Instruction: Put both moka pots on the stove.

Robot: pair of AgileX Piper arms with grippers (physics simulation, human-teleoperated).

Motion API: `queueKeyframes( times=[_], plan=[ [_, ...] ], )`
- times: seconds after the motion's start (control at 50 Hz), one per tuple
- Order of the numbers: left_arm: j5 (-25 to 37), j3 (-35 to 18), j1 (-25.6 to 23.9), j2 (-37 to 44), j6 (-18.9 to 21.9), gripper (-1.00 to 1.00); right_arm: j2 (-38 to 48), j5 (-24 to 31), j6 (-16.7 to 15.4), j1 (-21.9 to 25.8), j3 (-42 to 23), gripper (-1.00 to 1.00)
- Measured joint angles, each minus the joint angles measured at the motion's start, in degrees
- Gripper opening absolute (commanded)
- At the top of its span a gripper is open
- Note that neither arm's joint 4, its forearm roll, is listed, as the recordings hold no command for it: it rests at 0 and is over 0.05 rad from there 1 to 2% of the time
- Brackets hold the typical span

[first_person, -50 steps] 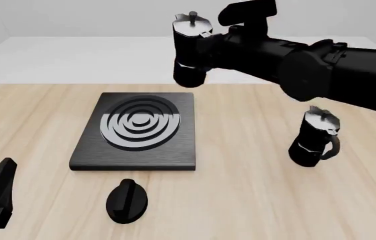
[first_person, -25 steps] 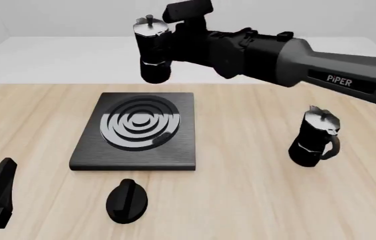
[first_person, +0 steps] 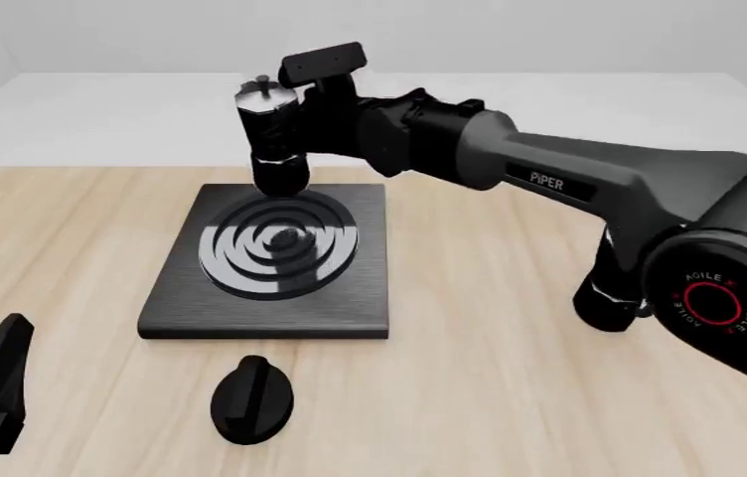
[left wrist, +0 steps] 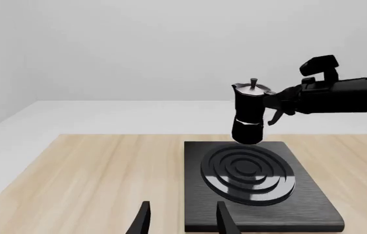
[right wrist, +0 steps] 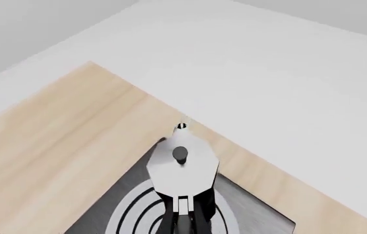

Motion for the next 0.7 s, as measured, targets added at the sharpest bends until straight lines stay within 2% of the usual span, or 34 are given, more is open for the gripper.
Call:
queueKeyframes(
  times=[0.7],
  plan=[
    [0.0, 0.0, 0.0, 0.0, 0.0, 1.00, 7.9, 1.4, 0.6, -1.2, -5.4, -1.00]
  ],
)
